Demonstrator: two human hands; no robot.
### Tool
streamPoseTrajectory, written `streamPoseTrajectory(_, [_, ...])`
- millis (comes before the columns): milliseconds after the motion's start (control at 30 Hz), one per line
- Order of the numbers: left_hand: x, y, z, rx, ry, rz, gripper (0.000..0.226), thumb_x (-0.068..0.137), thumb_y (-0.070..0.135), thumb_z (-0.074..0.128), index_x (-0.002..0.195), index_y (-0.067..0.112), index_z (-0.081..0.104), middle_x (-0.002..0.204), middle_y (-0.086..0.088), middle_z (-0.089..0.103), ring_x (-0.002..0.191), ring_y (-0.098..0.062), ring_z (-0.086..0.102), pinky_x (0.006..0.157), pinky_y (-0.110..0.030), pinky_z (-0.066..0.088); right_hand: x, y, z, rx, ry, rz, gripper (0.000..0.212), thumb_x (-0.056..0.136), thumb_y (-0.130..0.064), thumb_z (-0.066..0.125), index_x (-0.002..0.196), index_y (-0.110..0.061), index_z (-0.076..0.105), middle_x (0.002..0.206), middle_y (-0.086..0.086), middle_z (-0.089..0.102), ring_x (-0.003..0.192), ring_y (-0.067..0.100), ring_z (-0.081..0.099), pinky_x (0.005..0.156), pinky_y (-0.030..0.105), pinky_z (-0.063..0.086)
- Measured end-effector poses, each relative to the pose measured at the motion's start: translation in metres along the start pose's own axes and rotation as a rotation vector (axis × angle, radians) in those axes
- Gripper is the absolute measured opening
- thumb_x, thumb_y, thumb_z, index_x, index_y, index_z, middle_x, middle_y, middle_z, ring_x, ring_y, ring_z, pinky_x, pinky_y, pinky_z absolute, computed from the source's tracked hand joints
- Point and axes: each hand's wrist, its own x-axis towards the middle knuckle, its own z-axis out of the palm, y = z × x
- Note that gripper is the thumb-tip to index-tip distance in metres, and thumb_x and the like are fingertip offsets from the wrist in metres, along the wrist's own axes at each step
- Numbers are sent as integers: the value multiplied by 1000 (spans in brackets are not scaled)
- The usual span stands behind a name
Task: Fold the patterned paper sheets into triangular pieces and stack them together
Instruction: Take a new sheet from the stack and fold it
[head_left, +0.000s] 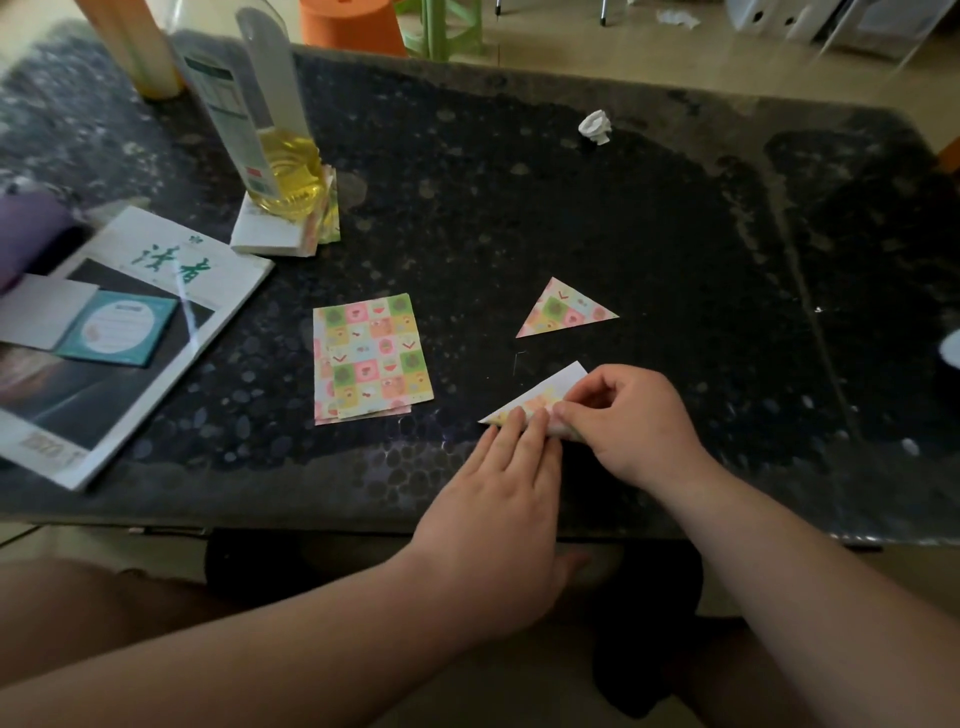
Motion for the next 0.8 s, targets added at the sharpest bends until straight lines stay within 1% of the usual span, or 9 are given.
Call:
streamPoseTrajectory(67, [3, 0, 4, 10, -10, -2, 94, 102, 67, 26, 157, 5, -18, 166, -15, -25, 154, -30, -25, 128, -47, -4, 1, 0, 2, 25, 13, 10, 10, 86, -24, 81, 82, -24, 72, 79, -11, 69, 75, 4, 64, 61, 17, 45])
streamPoseTrajectory(133, [4, 0, 7, 11, -22, -7, 93, 102, 67, 24, 156, 5, -20, 166, -16, -26, 153, -31, -25, 128, -47, -5, 2, -1, 1, 40, 19, 16, 11, 85, -23, 81, 79, -24, 72, 77, -12, 68, 73, 3, 64, 60, 16, 44])
streamPoseTrajectory(333, [7, -2, 10, 29, -20, -6, 91, 102, 67, 18, 155, 4, -20, 165, -17, -27, 153, -32, -26, 127, -49, -6, 6, -1, -3, 27, -7, 37, 8, 85, -20, 81, 81, -23, 74, 81, -11, 69, 77, 5, 64, 61, 17, 44])
streamPoseTrajectory(500, [10, -4, 10, 21, 12, -4, 92, 102, 67, 21, 156, 4, -19, 166, -16, -25, 153, -30, -26, 127, -47, -7, 8, 2, 0, 24, -4, 30, 15, 86, -17, 79, 80, -27, 70, 82, -10, 69, 78, 5, 64, 62, 19, 45])
streamPoseTrajectory(633, [13, -6, 13, 8, 55, -1, 91, 102, 68, 20, 155, 6, -19, 167, -15, -22, 154, -29, -25, 127, -45, -7, 8, 3, 2, 7, 11, 12, 12, 88, -17, 77, 84, -26, 70, 83, -13, 67, 77, 2, 62, 60, 15, 41])
streamPoseTrajectory(800, [15, -8, 13, -23, 77, -5, 90, 102, 67, 22, 156, 7, -17, 168, -14, -21, 154, -28, -24, 128, -44, -5, 11, 2, 2, 16, 27, 23, 9, 87, -17, 78, 87, -25, 72, 81, -13, 67, 75, 3, 62, 61, 14, 44])
